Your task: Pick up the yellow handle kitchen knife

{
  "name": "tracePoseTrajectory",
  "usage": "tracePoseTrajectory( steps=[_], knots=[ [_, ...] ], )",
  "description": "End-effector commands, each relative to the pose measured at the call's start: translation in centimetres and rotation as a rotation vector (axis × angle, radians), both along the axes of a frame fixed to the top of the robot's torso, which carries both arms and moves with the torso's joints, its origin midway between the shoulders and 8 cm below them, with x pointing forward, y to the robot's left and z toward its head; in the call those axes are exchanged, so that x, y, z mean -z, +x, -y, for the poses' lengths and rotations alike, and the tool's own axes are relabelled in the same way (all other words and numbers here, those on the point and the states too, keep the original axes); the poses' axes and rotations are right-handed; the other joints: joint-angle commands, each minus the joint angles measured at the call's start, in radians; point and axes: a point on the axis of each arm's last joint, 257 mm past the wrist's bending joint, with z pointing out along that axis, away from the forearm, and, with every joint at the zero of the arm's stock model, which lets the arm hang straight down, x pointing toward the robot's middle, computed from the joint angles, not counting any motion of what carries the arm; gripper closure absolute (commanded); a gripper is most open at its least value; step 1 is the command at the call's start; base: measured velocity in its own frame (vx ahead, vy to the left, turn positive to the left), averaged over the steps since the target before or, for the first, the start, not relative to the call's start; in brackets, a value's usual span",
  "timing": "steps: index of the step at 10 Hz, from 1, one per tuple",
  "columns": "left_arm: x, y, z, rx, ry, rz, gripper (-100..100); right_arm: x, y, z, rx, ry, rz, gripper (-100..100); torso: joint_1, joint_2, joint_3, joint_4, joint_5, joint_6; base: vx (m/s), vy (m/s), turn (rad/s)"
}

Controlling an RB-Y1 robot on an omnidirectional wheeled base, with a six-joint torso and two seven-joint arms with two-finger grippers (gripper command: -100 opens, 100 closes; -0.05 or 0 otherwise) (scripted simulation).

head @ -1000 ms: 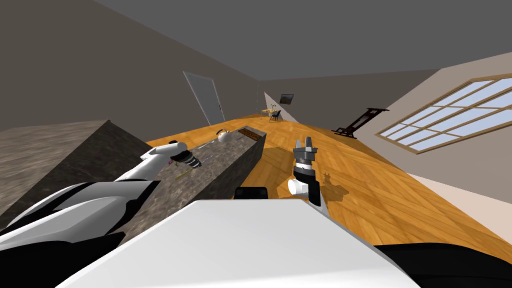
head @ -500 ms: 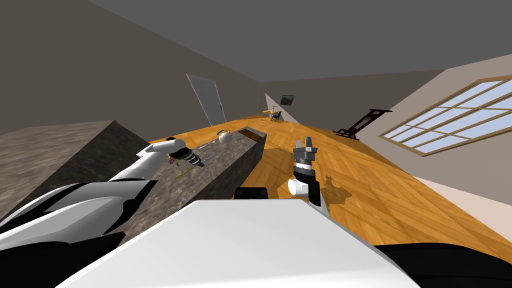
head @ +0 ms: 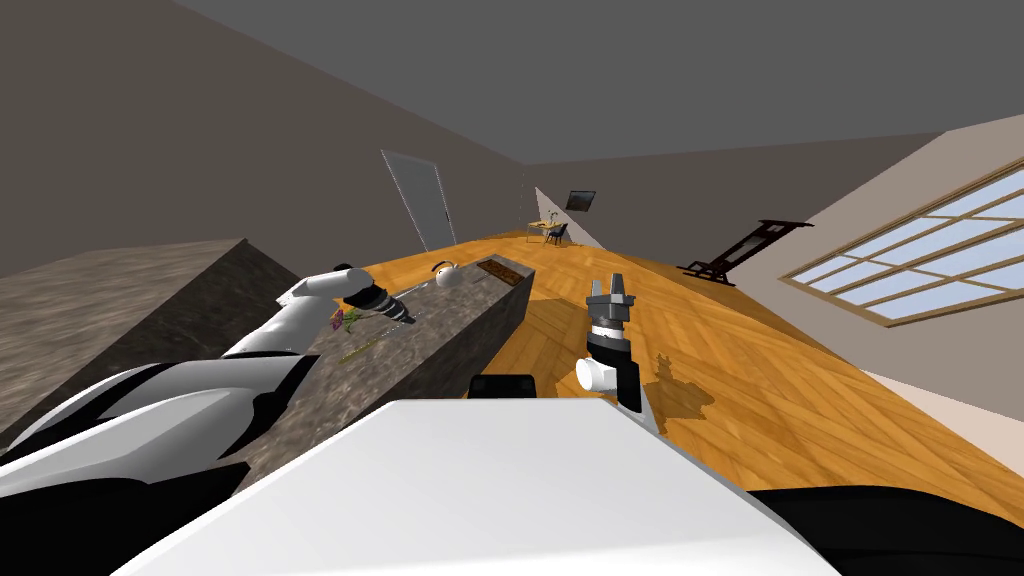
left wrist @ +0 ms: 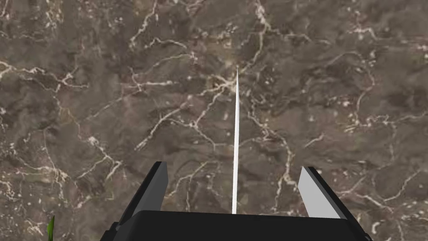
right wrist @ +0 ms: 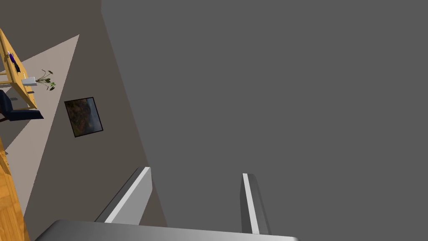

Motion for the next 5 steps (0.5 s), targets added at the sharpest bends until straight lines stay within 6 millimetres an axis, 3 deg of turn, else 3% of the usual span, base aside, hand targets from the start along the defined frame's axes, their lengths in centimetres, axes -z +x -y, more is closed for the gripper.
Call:
tracePoseTrajectory(
  steps=[1,4,5],
  knots=[
    [-0.4,0.2,0.9,0.011,-0.010,0.008,-100,0.0,0.0,0.0,0.000,0.000,0.000,0,0.000,0.000,0.000,0.000,0.000,0.000,0.028,-0.035,0.031],
    [-2.4,1.2,2.6,0.047,-0.027,0.038,-100,0.0,0.0,0.0,0.000,0.000,0.000,0,0.001,0.001,0.001,0.000,0.000,0.000,0.027,-0.026,0.010],
    [-1.6,0.6,1.8,0.035,-0.020,0.014,-100,0.0,0.0,0.0,0.000,0.000,0.000,0,0.002,0.002,0.001,0.000,0.000,0.000,-0.075,0.041,-0.100]
  ],
)
